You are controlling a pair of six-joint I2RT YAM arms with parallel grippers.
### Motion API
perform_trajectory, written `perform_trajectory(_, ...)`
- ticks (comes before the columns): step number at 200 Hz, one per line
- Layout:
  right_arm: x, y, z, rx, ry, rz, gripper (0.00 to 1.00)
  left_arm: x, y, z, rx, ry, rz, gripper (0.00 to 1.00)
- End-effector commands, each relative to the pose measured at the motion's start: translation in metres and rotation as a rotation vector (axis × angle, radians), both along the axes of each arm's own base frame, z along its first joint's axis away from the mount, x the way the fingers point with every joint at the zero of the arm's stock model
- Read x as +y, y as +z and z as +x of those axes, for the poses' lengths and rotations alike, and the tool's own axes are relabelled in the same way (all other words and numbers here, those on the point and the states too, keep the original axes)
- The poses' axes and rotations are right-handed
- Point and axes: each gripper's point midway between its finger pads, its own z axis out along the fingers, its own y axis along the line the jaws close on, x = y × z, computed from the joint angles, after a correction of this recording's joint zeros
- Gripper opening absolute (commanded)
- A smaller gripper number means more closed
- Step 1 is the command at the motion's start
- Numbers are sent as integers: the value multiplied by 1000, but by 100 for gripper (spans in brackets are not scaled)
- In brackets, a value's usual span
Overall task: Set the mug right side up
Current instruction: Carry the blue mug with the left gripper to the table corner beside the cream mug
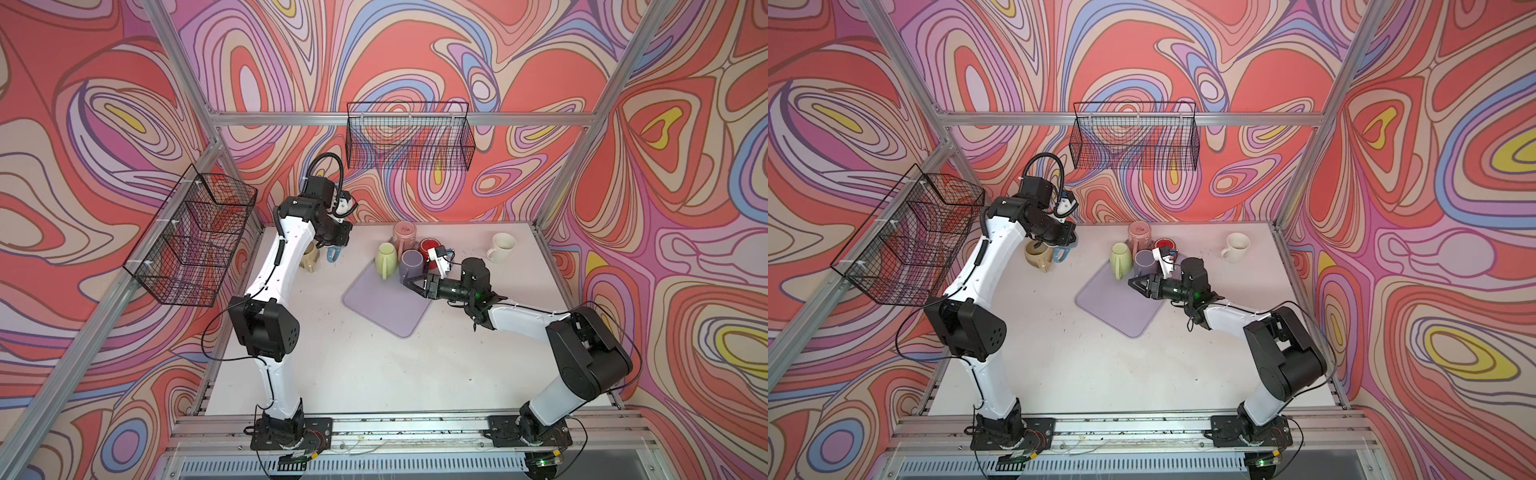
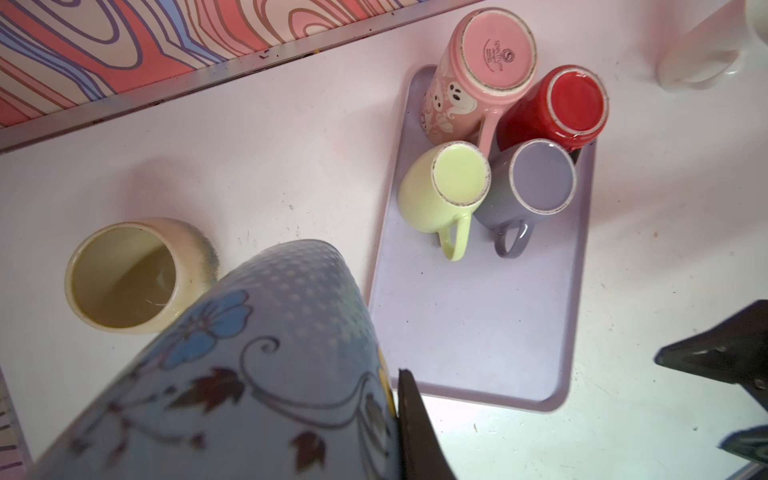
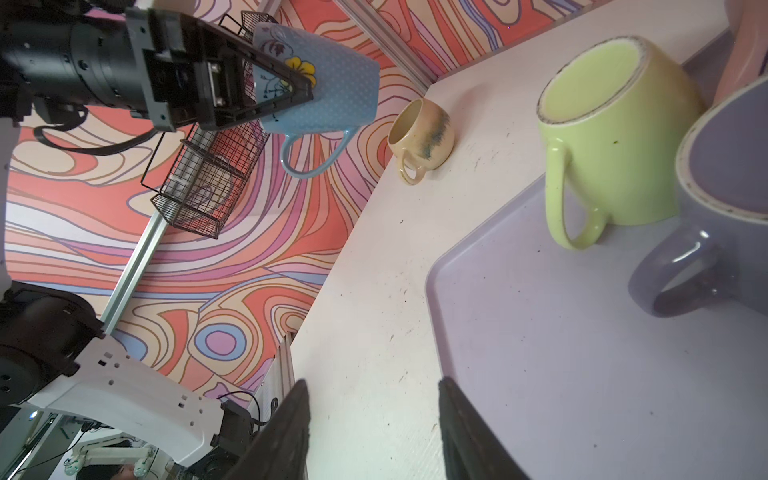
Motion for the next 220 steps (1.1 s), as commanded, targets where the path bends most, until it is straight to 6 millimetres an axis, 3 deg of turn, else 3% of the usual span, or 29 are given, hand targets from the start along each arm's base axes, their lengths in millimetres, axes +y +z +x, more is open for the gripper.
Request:
perform_trajectory(1, -2, 12, 4, -41, -16, 16, 51, 14, -3, 6, 4, -17, 99, 0)
perform_trajectory(43, -2, 7, 3, -19, -16, 30, 51, 23, -16, 34, 4, -15, 186, 0)
perform_trajectory(87, -2, 6, 3, -7, -24, 35, 50, 28, -42, 54, 23, -24, 227, 0)
perform_trajectory(117, -1, 4, 3, -1, -26, 34, 50, 30, -62, 61, 51, -20, 221, 0)
perform_trajectory(220, 1, -3, -1, 19, -31, 27, 50, 34, -102, 83, 77, -1, 205, 0)
